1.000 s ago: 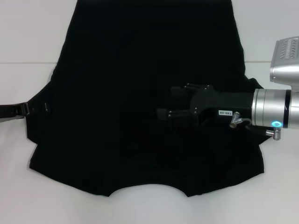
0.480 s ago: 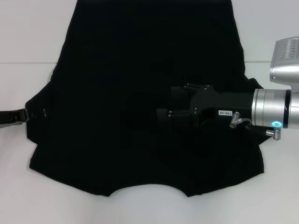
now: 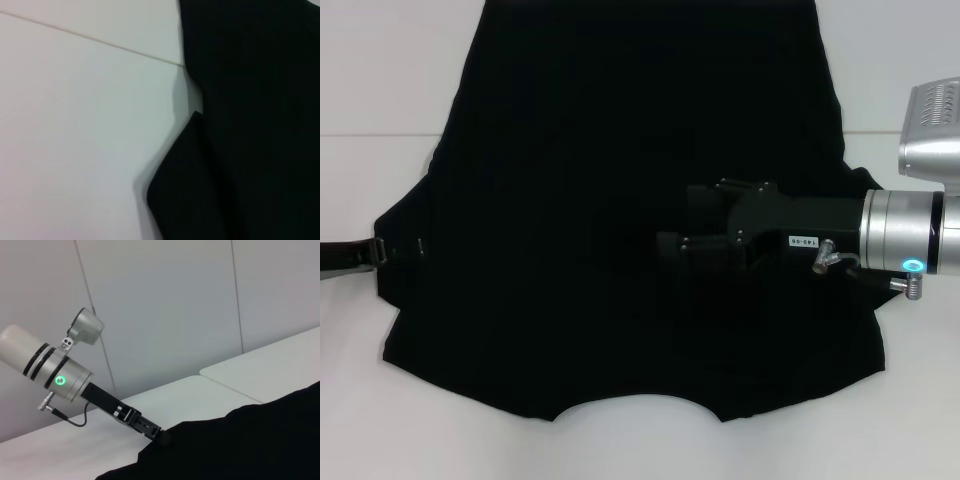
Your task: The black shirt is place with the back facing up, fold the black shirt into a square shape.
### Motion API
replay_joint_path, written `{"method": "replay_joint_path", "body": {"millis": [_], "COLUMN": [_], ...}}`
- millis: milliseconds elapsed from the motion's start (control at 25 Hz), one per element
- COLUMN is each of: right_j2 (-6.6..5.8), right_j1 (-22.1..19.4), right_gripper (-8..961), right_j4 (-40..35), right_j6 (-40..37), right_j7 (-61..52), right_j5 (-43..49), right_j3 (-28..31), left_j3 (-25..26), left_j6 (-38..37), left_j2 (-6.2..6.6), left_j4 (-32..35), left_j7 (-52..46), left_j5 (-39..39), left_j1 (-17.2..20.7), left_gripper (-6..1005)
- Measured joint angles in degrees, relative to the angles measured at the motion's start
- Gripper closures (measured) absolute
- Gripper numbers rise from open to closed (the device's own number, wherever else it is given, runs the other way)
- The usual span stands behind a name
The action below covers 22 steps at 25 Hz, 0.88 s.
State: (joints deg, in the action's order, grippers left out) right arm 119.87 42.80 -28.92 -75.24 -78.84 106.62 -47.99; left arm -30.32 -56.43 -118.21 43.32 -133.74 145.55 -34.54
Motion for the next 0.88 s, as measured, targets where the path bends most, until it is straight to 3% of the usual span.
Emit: {"method": "replay_joint_path", "body": {"millis": [880], "right_j2": [0.01], "right_j1": [0.00], "right_gripper": [12], "right_j4": [0.00], "right_j6": [0.35], "right_j7": [0.00], "right_j5": [0.00], "right_j3": [0.00], "left_j3": [-1.41], "left_j6": [-1.94], "left_j2": [0.18], "left_j4": [0.80], "left_j7": [0.22], "left_j5": [1.44], "left_j1": [-0.53], "left_gripper": [52]}}
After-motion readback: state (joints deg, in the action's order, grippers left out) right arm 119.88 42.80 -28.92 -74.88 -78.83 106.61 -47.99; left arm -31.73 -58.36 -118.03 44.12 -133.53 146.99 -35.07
